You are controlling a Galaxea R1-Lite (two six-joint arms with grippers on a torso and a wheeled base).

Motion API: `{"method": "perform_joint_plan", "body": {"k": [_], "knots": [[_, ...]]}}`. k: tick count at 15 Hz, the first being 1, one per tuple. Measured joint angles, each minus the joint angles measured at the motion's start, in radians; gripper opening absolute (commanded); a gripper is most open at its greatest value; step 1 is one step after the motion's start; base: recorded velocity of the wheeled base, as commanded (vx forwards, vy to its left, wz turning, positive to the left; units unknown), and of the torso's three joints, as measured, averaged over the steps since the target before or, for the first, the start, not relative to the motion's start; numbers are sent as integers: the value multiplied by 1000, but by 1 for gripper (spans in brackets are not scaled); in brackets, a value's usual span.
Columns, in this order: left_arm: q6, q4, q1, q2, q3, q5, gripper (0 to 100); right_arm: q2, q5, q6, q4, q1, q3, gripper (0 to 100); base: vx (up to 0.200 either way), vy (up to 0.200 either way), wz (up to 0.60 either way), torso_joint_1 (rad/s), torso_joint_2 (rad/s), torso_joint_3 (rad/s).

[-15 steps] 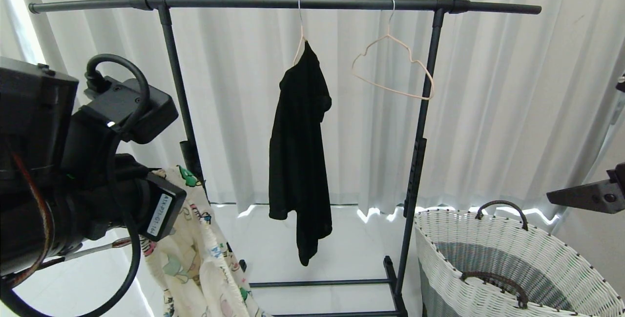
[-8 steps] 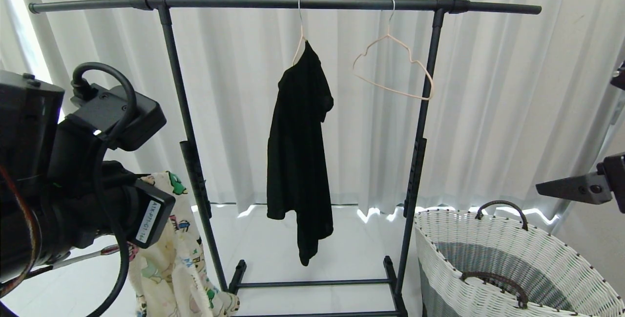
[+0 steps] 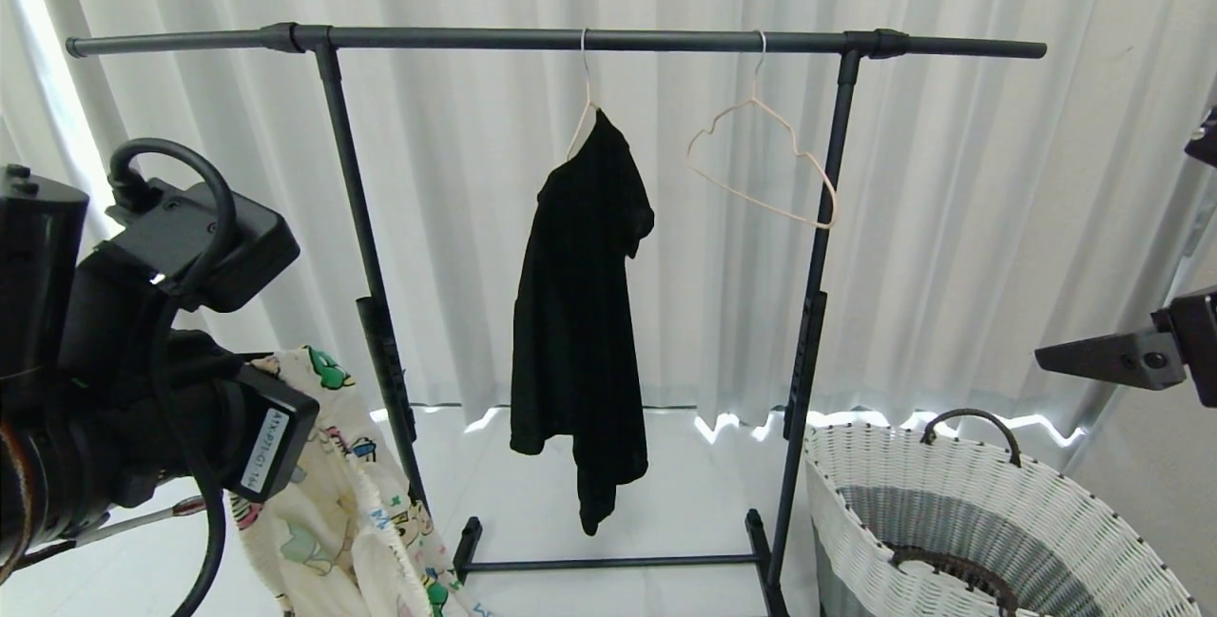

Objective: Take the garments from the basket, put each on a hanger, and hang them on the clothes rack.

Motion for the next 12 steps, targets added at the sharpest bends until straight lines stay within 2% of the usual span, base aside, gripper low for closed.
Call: {"method": "perform_joint_plan", "body": {"k": [7,12], "knots": [[0,-1,44,-6,0,-3,0,8,-1,-1,-27,0,6,100,0,0,0,187,-474,-287],[0,-1,46,-13,5,-3,0,20,-2,-1,-40,0,6,100,0,0,0,211,-490,-279]]}}
